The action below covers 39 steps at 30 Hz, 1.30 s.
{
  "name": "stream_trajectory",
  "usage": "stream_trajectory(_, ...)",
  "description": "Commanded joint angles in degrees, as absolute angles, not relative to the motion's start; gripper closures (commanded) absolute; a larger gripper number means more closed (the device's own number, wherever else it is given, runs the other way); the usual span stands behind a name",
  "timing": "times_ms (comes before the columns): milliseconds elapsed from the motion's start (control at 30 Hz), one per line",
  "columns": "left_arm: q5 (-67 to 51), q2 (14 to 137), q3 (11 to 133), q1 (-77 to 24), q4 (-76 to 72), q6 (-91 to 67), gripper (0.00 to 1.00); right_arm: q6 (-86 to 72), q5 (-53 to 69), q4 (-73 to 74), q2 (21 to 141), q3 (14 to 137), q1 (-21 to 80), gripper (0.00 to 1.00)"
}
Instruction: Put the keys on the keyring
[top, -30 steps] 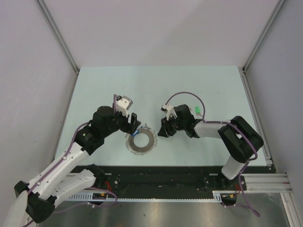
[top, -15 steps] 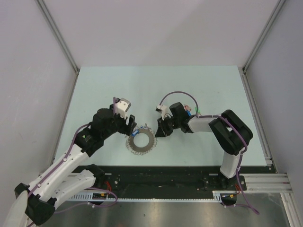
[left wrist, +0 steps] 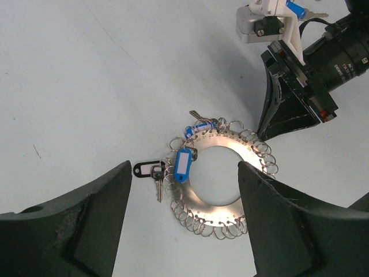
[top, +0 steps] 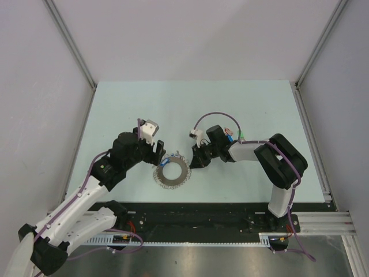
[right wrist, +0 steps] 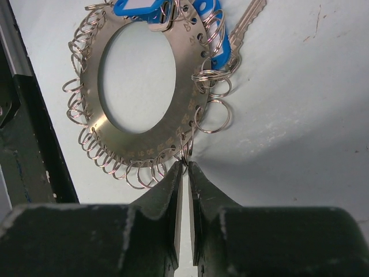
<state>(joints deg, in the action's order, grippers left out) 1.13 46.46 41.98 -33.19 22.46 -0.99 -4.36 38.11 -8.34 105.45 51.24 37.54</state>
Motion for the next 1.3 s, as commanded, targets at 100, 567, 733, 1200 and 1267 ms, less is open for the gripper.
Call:
stream_trajectory(100,-1.1,46.2,41.8,-32.3,21.6,-0.3,0.21,-2.6,40.2,-7.5,106.8,54.3,38.5,0.91)
stream_trajectory(567,-2.1,45.4,41.3,-31.9,21.0,-0.7,0.21,1.3,31.2,-3.1,102.6,54.4,41.0,1.0)
stream_trajectory(733,-2.5,45.1,41.2,-31.7,20.9,-0.7,0.21,1.2,30.9,-3.3,103.1,54.4,41.4,1.0)
stream_trajectory(1200,-3.2,45.1,41.0,-31.6,20.8,-0.9,0.21,1.1,30.4,-4.0,103.4,55.3,42.5,0.89)
stream_trajectory(1267,-3.2,45.0,41.1,-31.6,20.8,-0.9,0.21,1.1,30.5,-3.9,103.5,55.5,42.5,0.87)
